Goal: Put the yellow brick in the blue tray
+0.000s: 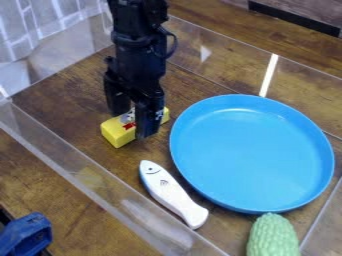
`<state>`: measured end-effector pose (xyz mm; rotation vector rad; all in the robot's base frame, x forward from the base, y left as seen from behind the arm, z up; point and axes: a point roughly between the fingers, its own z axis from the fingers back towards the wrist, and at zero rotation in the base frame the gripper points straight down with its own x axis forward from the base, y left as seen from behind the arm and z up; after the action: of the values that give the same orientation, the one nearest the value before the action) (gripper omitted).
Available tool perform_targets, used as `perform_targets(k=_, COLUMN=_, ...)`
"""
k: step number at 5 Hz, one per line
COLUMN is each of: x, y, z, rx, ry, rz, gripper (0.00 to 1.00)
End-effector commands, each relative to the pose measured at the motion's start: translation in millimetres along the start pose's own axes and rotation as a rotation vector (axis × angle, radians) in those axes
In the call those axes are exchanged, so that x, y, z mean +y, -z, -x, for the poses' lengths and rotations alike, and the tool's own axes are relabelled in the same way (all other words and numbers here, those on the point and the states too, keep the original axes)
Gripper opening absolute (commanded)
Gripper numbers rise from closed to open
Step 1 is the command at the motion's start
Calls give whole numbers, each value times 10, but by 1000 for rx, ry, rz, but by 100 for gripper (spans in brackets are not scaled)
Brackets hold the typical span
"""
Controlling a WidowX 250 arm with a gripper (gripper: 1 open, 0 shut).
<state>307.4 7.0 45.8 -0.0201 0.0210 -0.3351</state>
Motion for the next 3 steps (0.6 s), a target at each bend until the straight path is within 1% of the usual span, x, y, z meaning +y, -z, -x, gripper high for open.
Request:
perform_targets(k=1, x=136, y=-151, z=-120, rx=-73, ry=-24, rz=-21, gripper=100)
perform_targets(k=3, x=198, y=-119, z=-162, rx=-83, ry=-32, rz=-15, gripper=100)
